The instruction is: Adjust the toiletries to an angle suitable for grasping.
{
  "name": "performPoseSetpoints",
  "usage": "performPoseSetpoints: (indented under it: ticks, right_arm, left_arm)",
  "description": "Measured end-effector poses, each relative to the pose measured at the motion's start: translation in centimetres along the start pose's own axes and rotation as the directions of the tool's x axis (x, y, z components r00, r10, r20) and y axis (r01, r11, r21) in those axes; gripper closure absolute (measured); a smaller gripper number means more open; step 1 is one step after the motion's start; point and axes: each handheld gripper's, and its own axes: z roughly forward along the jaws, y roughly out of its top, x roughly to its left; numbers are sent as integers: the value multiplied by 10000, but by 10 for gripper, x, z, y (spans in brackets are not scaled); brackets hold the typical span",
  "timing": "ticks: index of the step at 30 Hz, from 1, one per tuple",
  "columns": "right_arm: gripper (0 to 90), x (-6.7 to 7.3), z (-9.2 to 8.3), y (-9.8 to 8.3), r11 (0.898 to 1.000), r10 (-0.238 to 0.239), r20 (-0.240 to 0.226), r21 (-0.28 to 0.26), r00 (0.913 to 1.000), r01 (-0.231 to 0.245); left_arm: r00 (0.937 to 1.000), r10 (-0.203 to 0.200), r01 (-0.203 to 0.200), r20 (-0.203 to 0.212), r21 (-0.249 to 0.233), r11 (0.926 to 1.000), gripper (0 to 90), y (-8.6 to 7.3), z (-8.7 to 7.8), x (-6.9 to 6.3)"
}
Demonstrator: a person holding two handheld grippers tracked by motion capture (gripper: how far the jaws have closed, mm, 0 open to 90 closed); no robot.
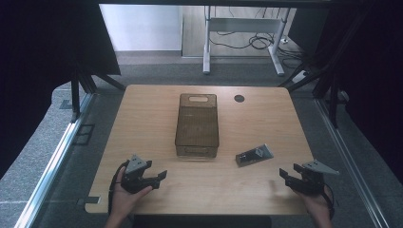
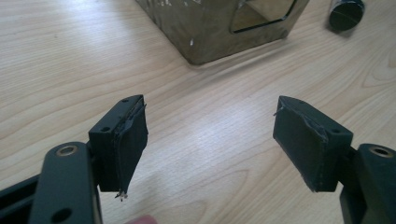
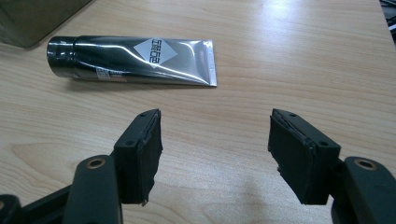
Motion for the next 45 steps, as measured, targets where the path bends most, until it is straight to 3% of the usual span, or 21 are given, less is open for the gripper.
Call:
performPoseSetpoints:
  ticks: [9,16,17,19,20,22,25,28,31,45]
  right_arm:
    - [441,-4,-9,0,9999,-147,-265,79,9995,149]
    - [574,-12,-23,4,9995,-286,-518,110,9982,292]
    - [608,-13,-24,4,9993,-326,-524,139,9981,334]
    - [776,-12,-25,5,9991,-298,-713,288,9970,319]
    - [776,-12,-25,5,9991,-298,-713,288,9970,319]
    - [900,-10,-25,6,9978,-469,-784,429,9958,504]
    - [900,-6,-24,9,9958,-581,-1015,645,9931,649]
    - [900,1,-21,13,9913,-994,-1209,737,9877,1088]
    - [900,5,-18,14,9901,-1028,-1283,821,9864,1138]
    - [900,28,21,16,9717,-1574,-1670,1494,9733,1828]
  left_arm:
    - [9999,98,-98,91,-29,9999,258,1,-1,-1]
    - [9999,-15,16,163,-67,10000,253,-1,0,2]
    - [9998,-31,33,188,-101,9999,250,-1,0,2]
    - [9998,26,-24,178,-138,9999,250,-1,-1,1]
    - [9998,26,-24,178,-138,9999,250,-1,-1,1]
    - [9999,78,-76,154,-148,9999,249,0,-1,0]
    - [9998,78,-77,159,-90,9999,248,-1,0,0]
    - [9998,109,-108,187,-46,9999,247,-1,2,0]
    - [9998,108,-108,183,-3,9999,247,-2,3,-1]
    - [9994,245,-247,228,79,9997,247,-2,5,-3]
